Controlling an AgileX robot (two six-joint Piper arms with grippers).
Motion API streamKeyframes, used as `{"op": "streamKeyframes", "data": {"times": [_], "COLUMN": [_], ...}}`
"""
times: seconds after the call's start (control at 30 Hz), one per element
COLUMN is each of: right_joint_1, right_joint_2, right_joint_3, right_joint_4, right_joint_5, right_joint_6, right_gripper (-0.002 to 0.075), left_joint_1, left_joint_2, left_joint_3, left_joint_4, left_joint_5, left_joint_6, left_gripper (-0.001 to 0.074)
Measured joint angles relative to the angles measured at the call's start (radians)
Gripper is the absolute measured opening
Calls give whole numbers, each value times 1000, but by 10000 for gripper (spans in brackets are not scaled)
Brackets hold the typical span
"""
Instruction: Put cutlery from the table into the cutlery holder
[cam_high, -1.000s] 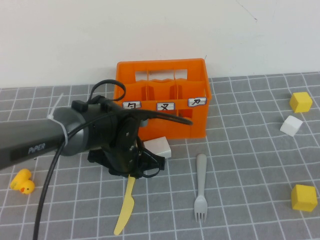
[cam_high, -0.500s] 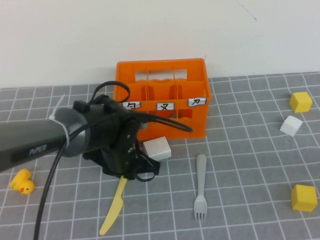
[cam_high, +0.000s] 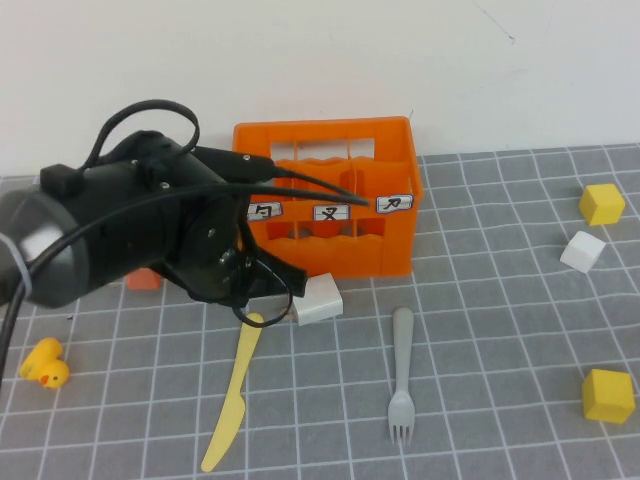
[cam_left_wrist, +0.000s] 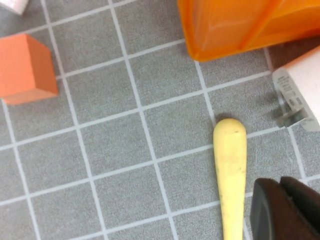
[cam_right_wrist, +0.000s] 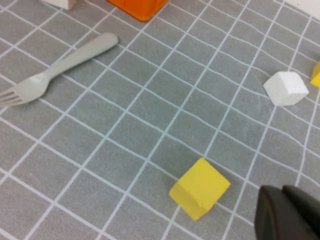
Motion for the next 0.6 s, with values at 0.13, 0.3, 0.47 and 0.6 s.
{"op": "streamKeyframes", "data": {"times": [0.13, 0.3, 0.47, 0.6], "right_joint_1": [0, 0, 0, 0], "right_joint_2": [0, 0, 0, 0], "right_joint_3": [0, 0, 0, 0], "right_joint_4": [2, 2, 2, 2], "right_joint_5": [0, 0, 2, 4], "right_joint_6": [0, 0, 0, 0], "right_gripper": [-3, -3, -3, -3], "left_joint_1": [0, 0, 0, 0], "left_joint_2": [16, 76, 148, 184], "left_joint_3": [1, 4, 4, 4], "left_joint_4": [-8, -40, -48, -48], "left_joint_5": [2, -6, -10, -19], "left_joint_6": [-4, -6, -4, -10], "left_gripper": [1, 34, 199, 279]}}
